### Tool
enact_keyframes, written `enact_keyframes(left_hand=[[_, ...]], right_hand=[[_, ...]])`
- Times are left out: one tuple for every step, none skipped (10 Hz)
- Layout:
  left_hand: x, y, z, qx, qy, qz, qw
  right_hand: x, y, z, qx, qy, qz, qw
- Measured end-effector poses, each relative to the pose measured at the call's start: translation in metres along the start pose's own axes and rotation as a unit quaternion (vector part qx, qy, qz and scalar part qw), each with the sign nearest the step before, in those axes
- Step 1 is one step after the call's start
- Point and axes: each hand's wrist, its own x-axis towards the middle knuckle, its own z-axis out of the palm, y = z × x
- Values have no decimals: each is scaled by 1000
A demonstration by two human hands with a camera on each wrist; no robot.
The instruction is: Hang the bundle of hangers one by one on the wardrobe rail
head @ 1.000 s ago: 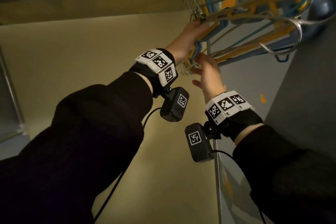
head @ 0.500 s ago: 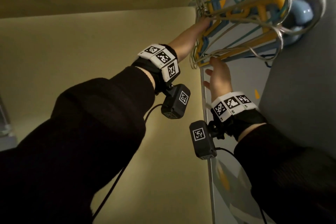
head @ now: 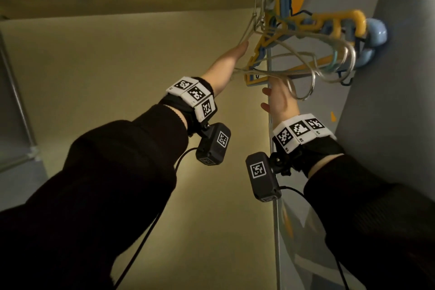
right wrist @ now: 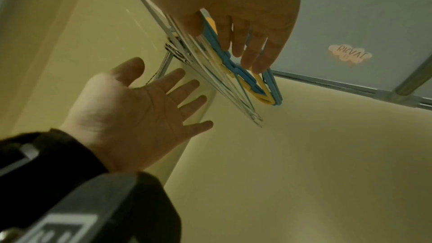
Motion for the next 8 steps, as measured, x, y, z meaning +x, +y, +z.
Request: enact_keyframes(left_hand=[[-1, -11, -6, -8, 17, 0, 1000], [-1, -25, -12, -23, 40, 1, 999], [-1, -39, -18, -44, 64, 8, 997], [0, -53, -22, -58, 89, 25, 994], [6, -69, -26, -82, 113, 40, 989], [16, -85, -30, -84, 116, 42, 989], [31, -101, -34, -93, 108, 54, 988], [40, -111, -40, -85, 105, 52, 989]], right_hand=[[-9, -4, -3, 36, 14, 15, 999], [-13, -3, -2, 6, 33, -1, 999], [-19, -8, 1, -3, 35, -5, 999], [-18, -8, 6, -21, 28, -3, 999], [-17, -7, 12, -19, 18, -4, 1000], [-14, -4, 20, -9, 24, -15, 1000], [-11, -4, 28, -12, 31, -36, 999], [-6, -7, 37, -15, 43, -57, 997]])
